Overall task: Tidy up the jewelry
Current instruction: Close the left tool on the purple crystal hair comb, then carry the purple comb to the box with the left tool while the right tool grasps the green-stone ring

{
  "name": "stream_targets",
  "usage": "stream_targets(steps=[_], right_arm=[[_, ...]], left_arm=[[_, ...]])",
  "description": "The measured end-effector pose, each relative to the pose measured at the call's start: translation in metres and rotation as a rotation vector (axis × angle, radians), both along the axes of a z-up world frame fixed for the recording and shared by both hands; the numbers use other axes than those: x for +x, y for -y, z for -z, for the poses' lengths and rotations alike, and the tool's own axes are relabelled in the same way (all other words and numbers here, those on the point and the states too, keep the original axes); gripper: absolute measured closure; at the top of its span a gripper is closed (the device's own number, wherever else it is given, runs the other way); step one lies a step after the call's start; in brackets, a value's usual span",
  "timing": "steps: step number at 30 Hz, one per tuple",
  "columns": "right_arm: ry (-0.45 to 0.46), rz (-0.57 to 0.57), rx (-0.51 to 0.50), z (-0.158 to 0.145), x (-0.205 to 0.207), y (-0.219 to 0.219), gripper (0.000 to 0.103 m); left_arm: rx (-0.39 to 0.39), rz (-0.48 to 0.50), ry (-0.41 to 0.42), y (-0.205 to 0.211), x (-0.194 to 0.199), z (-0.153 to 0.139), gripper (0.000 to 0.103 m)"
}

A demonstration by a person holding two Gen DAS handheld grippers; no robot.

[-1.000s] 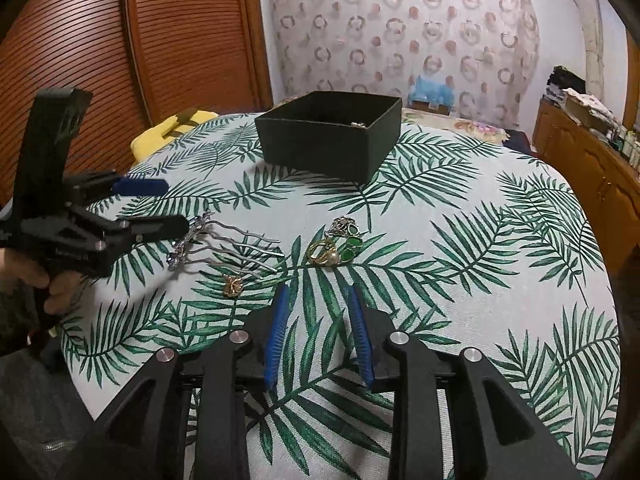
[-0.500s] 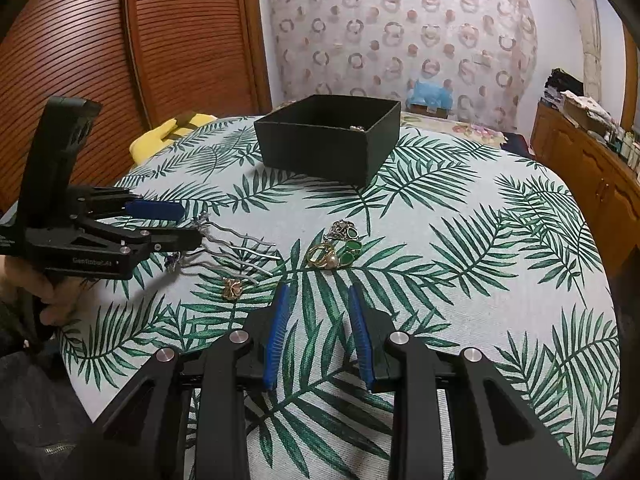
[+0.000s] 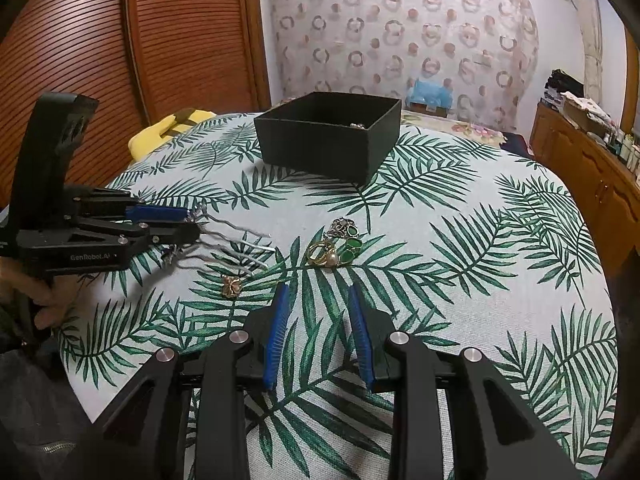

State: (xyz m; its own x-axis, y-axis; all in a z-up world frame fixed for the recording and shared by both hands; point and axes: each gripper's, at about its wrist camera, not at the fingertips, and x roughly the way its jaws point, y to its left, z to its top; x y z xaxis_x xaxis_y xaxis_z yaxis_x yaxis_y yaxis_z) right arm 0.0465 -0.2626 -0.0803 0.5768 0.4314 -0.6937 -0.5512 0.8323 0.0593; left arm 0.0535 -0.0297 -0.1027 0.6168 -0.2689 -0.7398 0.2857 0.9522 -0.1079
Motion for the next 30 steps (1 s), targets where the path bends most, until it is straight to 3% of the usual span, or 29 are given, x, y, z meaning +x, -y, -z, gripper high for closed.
stream_targets(steps=[12,18,30], right_arm=[[0.005,-0.029,-0.056,-0.015,0.035,-0.006,0.070],[-0.033,-0.042,-0.070,-0.010,0.059,-0.011,0.086],[-0.069,-0.069,-0.139,0.007,0.065,-0.023,0.087]], left_arm=[[-0.023,-0.047,0.070,-0.015,-0.007,-0.014,0.078],[-0.019,-0.046,0.080,-0.014,-0.007,-0.014,0.078],[-0.017,-0.040,0.078,-0.012,-0.010,-0.012,0.078]])
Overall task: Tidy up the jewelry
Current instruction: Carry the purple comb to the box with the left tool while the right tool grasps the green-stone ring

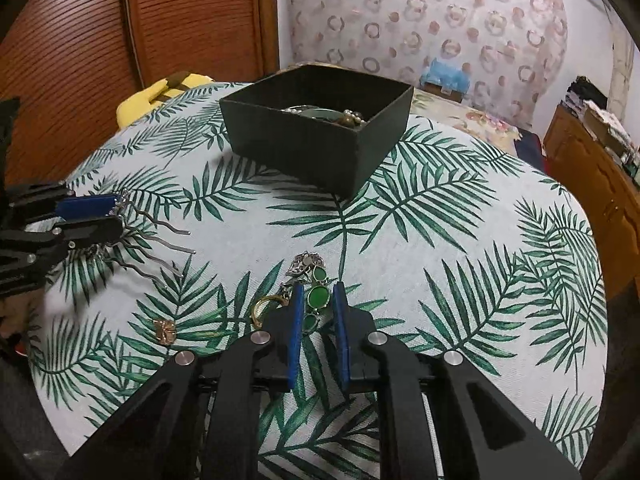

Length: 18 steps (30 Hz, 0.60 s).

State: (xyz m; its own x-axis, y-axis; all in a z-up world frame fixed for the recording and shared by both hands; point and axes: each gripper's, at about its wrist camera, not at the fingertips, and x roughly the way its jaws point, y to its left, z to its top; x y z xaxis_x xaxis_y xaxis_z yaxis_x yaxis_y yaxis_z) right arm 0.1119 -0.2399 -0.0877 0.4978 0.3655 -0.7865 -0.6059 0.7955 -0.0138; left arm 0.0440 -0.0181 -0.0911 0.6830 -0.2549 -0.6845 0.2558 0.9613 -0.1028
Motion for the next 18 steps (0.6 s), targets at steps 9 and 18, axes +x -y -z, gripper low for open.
stream_targets(steps=[9,18], right_arm=[[0.024,0.014,0.010,-0.006,0.002,0.005,0.090],[0.137,0.028,0.062,-0.048,-0.006,0.011,0.090]], left_arm=[[-0.001,-0.005,0.005,0.000,0.000,0.000,0.078],[-0.005,-0.018,0.031,-0.003,0.004,-0.008,0.078]])
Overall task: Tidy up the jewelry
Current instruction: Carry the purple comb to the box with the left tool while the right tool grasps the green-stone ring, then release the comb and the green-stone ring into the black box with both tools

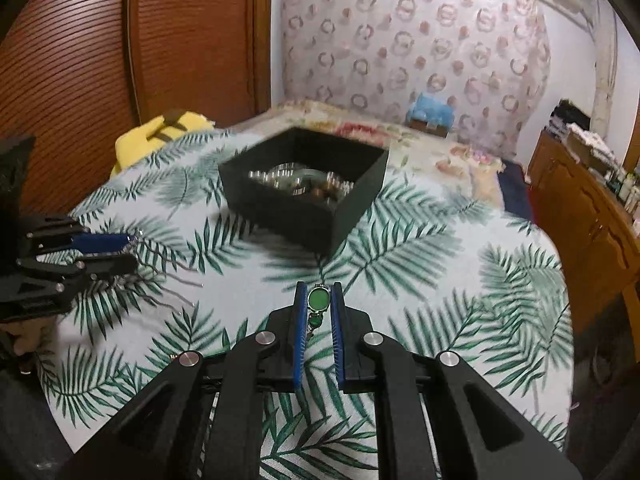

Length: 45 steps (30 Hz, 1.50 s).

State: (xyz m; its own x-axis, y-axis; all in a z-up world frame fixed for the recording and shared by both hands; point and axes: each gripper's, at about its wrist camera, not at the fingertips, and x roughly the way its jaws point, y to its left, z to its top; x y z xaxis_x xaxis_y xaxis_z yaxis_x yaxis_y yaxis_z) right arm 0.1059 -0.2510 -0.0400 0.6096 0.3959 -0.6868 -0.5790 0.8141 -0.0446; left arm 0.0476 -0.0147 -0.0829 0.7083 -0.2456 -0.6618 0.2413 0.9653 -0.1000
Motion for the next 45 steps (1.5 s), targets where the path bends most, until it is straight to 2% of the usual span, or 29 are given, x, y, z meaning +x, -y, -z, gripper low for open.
stream_targets(steps=[7,17,29,43,45], right_arm=[[0.059,-0.007,0.029,-0.029,-0.003,0.001,0.090],[0.109,-0.024,0.042,-0.048,0.005,-0.010,0.090],[0.106,-0.014,0.136,-0.068,0.054,-0.025,0.090],[0.057,-0.022,0.136,-0.051,0.085,-0.041,0.089],[0.050,-0.017,0.139,-0.048,0.087,-0.038,0.085]], left_arm=[[0.002,-0.007,0.025,-0.003,0.006,-0.008,0.078],[0.021,-0.014,0.079,-0.009,0.020,-0.023,0.078],[0.017,-0.025,0.124,-0.014,0.040,-0.042,0.078],[0.038,-0.039,0.129,-0.011,0.076,-0.049,0.078],[0.038,-0.037,0.124,-0.009,0.079,-0.048,0.078]])
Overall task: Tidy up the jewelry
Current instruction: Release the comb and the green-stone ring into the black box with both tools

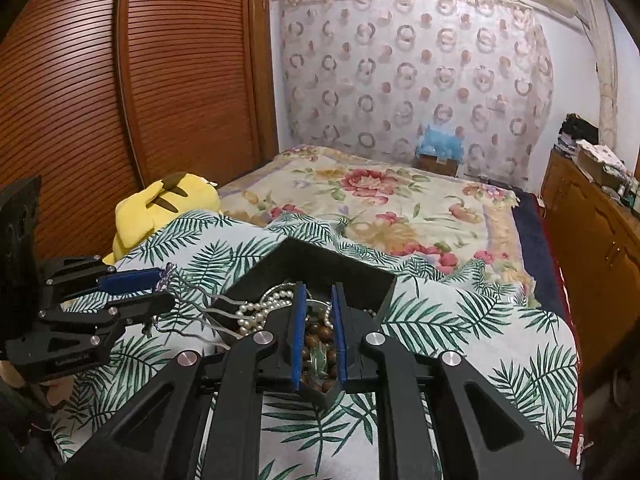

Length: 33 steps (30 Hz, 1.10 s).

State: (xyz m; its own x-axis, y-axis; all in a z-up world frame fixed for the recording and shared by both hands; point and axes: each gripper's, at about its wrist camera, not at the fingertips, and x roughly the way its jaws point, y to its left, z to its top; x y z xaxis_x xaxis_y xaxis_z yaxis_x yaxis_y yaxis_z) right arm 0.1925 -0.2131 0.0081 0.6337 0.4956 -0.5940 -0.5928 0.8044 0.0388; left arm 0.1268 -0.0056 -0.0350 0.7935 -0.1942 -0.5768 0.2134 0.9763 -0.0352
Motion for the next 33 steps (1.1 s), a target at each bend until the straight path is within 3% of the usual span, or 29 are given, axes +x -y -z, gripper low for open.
stream_targets(steps=[1,17,33], right_arm=[[-0.002,0.000,0.003,0.001,0.000,0.001,0.081],[-0.036,0.042,0.012,0.023,-0.023,0.043,0.075],[-0.060,0.035,-0.002,0.041,-0.043,0.056,0.075]], left_arm=[[0.000,0.000,-0.001,0.001,0.001,0.000,0.078],[0.034,0.001,-0.034,0.022,0.047,0.004,0.078],[0.080,0.000,-0.061,0.039,0.075,0.012,0.077]])
